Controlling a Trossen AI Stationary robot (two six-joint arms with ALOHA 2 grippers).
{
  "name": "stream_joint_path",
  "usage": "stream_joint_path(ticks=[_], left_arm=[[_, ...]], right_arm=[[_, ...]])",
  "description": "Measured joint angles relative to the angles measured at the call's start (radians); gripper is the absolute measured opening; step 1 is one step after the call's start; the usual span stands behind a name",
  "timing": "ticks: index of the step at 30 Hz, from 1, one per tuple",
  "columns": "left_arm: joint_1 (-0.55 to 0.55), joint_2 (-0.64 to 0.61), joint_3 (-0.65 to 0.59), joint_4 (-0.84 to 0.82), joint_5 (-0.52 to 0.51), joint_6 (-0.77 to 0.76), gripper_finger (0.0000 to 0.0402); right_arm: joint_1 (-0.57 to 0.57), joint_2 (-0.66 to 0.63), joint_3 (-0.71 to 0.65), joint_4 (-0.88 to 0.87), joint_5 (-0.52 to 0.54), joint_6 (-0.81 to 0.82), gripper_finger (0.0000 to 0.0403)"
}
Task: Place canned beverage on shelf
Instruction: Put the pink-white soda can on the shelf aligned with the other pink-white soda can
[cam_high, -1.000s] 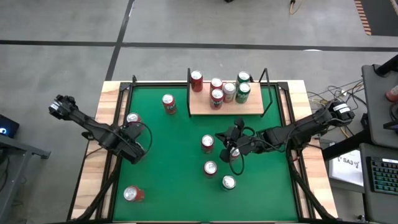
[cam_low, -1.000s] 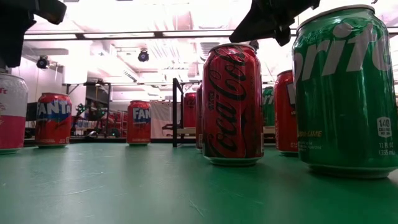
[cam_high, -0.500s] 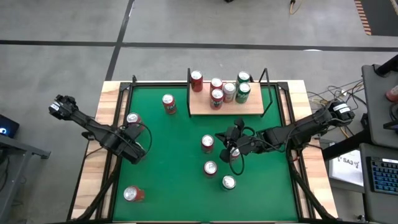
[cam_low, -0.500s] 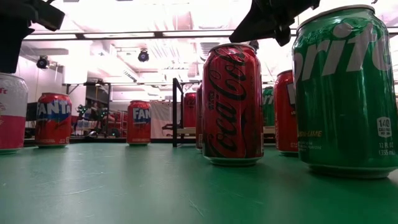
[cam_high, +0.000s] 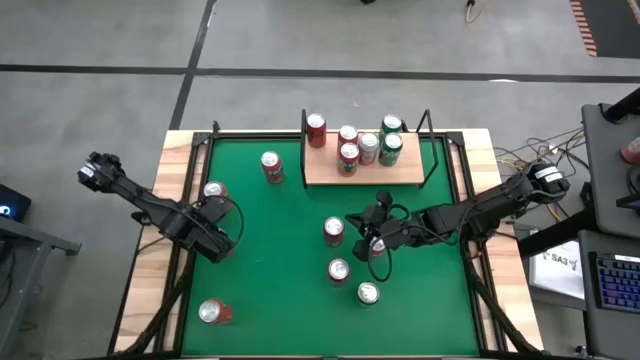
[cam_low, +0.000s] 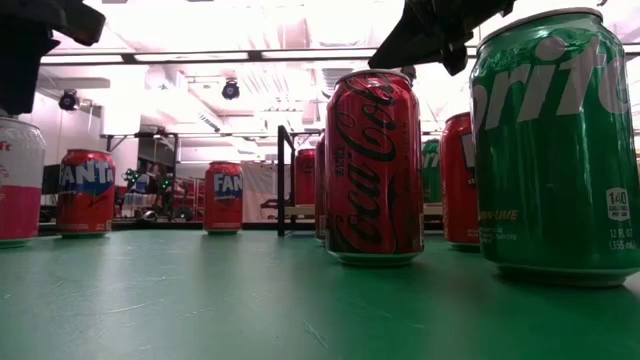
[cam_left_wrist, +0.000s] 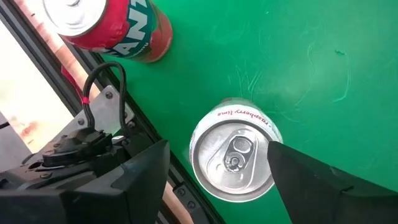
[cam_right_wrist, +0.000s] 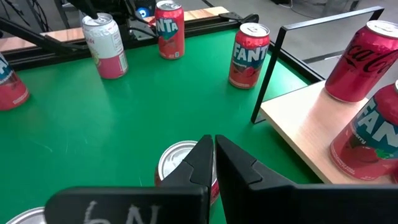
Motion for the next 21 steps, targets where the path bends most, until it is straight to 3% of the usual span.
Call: stream_joint_path(ticks=[13, 21], left_arm=[[-0.005, -0.013, -0.002, 0.128, 0.021, 0.038, 0.036], [-0.005, -0.013, -0.008, 0.091, 0.021, 0.002, 0.037]], right_arm=[[0.0, 0.002, 0.0, -0.001, 0.0, 0.0, 0.0009], [0.0, 0.002, 0.0, -0.001, 0.0, 0.0, 0.0009]])
